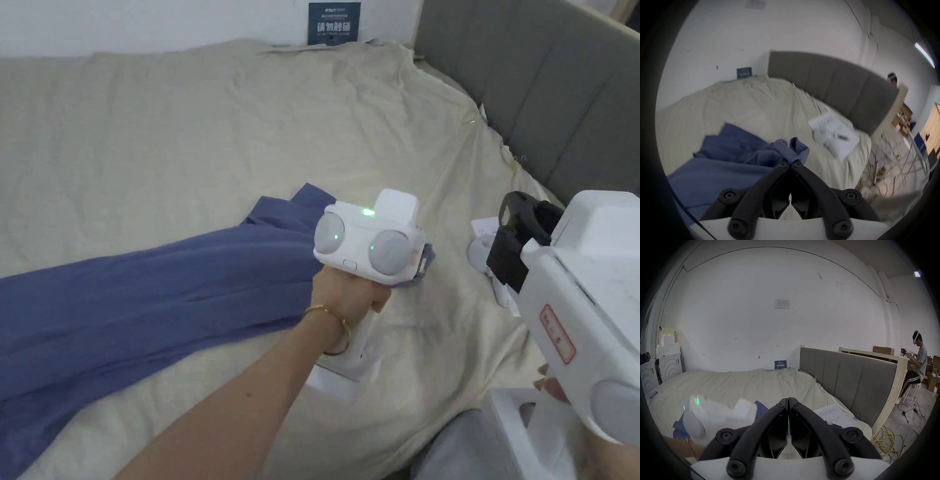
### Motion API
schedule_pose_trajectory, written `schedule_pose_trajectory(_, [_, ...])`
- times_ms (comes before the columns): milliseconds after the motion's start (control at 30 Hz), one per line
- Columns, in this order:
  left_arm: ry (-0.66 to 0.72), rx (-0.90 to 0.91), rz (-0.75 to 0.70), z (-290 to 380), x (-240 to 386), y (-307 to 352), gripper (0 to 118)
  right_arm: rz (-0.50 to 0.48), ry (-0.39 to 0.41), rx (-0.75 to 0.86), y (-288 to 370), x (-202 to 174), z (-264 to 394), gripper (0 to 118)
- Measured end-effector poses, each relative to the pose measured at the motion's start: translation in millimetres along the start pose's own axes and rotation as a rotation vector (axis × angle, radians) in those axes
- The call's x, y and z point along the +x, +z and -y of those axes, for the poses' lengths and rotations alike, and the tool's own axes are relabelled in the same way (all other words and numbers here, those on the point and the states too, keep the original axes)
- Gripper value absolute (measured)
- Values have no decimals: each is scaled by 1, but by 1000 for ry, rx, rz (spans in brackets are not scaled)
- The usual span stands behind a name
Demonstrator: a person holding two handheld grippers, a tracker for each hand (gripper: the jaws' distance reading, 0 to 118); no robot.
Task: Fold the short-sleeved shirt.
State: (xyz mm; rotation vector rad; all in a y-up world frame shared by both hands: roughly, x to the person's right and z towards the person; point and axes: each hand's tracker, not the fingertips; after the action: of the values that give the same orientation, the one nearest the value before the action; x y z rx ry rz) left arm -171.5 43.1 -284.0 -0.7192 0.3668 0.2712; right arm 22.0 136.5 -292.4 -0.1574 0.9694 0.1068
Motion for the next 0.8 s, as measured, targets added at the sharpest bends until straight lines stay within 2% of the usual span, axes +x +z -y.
schedule_pose_trajectory(67, [15, -50, 5, 20, 2, -14, 0, 6, -4, -9, -2, 2, 4, 0])
schedule_pose_trajectory(100, [20, -85, 23, 28, 3, -19, 4, 9, -5, -14, -3, 2, 6, 0])
schedule_pose_trajectory(133, [33, -131, 53, 34, 3, -25, 16, 10, -8, -20, -5, 2, 7, 0])
schedule_pose_trajectory(167, [40, -145, 77, 43, 1, -25, 34, 8, -13, -24, -7, 2, 9, 0])
schedule_pose_trajectory(200, [58, -164, 77, 48, -1, -27, 68, 8, -15, -27, -8, 1, 10, 0])
schedule_pose_trajectory(233, [88, -186, 116, 50, -4, -28, 92, 7, -17, -28, -9, 0, 11, 0])
schedule_pose_trajectory(267, [109, -199, 133, 51, -6, -28, 109, 4, -18, -30, -10, -1, 11, 0])
schedule_pose_trajectory(300, [128, -202, 151, 55, -8, -26, 118, 1, -18, -32, -11, -3, 12, 0])
schedule_pose_trajectory(367, [163, -137, 217, 50, -19, -14, 118, -8, -19, -38, -15, -5, 12, 0])
schedule_pose_trajectory(533, [258, -10, 205, 28, -59, 21, 118, -25, -14, -43, -22, -14, 8, 0])
schedule_pose_trajectory(800, [167, 184, -176, 15, -132, 103, 118, -67, 9, -9, -32, -37, -5, 0])
